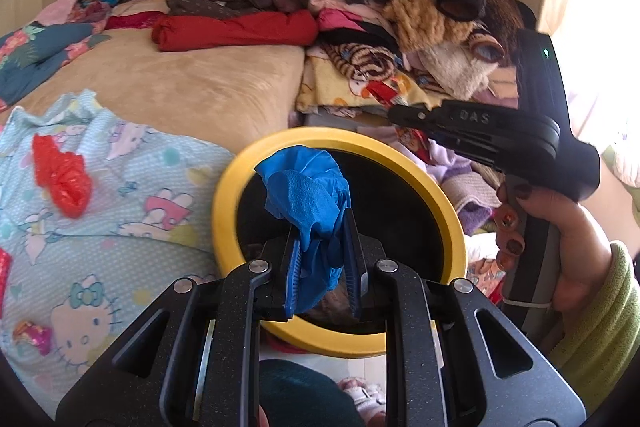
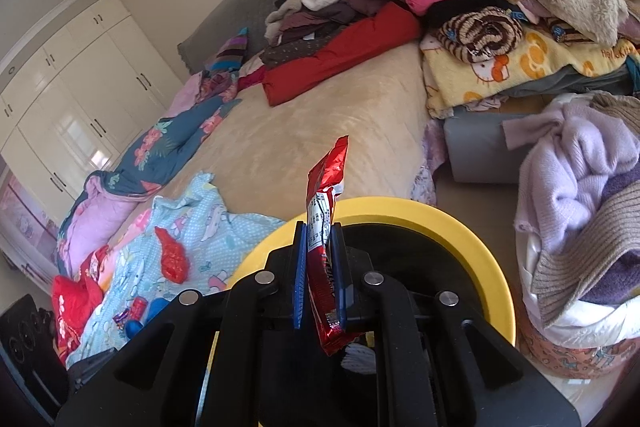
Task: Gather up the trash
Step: 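Open both tools to drop the glove and candy wrapper into the bin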
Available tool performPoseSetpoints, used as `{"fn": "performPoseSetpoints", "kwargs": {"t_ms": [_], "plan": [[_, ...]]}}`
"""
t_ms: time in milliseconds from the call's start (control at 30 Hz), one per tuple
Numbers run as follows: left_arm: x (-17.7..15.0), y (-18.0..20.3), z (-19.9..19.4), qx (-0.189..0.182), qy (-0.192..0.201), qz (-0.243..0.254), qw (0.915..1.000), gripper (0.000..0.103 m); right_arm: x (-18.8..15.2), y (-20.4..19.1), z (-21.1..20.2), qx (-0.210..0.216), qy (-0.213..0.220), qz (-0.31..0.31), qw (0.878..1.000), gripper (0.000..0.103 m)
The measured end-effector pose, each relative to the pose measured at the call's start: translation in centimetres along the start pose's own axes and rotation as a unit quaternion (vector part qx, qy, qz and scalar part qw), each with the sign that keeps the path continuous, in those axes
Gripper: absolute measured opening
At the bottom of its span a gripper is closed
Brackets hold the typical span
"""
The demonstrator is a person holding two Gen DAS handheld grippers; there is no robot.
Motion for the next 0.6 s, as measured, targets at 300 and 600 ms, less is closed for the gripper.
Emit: {"fn": "performPoseSetpoints", "kwargs": {"t_ms": [300,600], "plan": [[-1.4,1.7,3.3,-0.011,-0.039,0.022,0.9990,0.013,-0.8,1.4,0.5,-0.016,-0.018,0.010,1.000,0.013],[-2.4,2.2,6.1,-0.016,-0.078,0.018,0.9967,0.013,-2.4,3.5,2.3,-0.003,-0.060,0.064,0.996,0.014]]}}
Point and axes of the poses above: each gripper's, at about its wrist camera, not at the fingertips, and z roughly the way its jaws point, y to its right, x to its top, the point moved 3 cm from there along z, roughly the way its jaws point, and after that the axes turned 13 degrees about -z, right-handed, at the moved point
